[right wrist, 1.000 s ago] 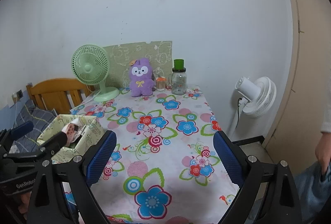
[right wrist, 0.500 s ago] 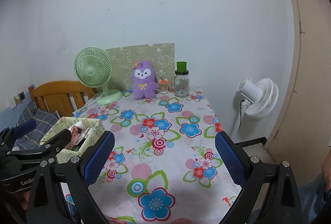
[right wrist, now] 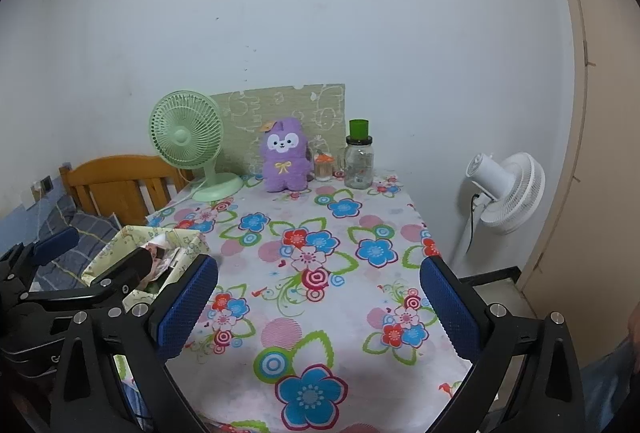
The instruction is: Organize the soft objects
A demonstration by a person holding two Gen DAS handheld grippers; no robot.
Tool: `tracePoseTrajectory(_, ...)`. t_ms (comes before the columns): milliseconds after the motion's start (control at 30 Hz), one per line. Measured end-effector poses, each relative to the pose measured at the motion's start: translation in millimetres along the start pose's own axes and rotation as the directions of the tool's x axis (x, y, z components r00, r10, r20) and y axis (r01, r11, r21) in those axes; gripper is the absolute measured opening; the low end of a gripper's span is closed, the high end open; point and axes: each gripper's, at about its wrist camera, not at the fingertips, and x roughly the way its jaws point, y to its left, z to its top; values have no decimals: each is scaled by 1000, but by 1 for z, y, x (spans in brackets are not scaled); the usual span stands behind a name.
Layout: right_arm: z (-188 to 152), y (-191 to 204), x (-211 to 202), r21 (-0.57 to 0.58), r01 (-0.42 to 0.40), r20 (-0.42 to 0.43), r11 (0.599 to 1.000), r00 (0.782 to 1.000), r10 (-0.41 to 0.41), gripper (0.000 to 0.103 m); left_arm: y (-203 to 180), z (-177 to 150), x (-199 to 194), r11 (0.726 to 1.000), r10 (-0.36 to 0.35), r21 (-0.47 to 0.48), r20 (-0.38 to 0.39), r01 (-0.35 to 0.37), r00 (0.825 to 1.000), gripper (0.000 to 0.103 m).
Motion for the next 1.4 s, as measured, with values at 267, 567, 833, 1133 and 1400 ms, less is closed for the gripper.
tracePoseTrajectory(267,1,-2,-1,5,10,2,1000,1000,-10,103,-1,0,1,1000,-9,2,1,9,1000,103)
tracePoseTrajectory(567,1,-2,-2,16,10,7,1000,1000,-11,103,0,2,0,1000,-11,6,7,11,1000,103)
tracePoseTrajectory(833,1,-1,-1,17,7,4,1000,1000,-7,103,-1,1,-2,1000,-3,8,12,3,1000,103)
tracePoseTrajectory(1133,1,-1,-1,20,9,2,1000,1000,-10,103,0,1,-2,1000,-8,6,11,7,1000,103)
tracePoseTrajectory(1400,2,-1,-2,21,11,4,1000,1000,-11,103,1,1,0,1000,-9,8,10,9,1000,103)
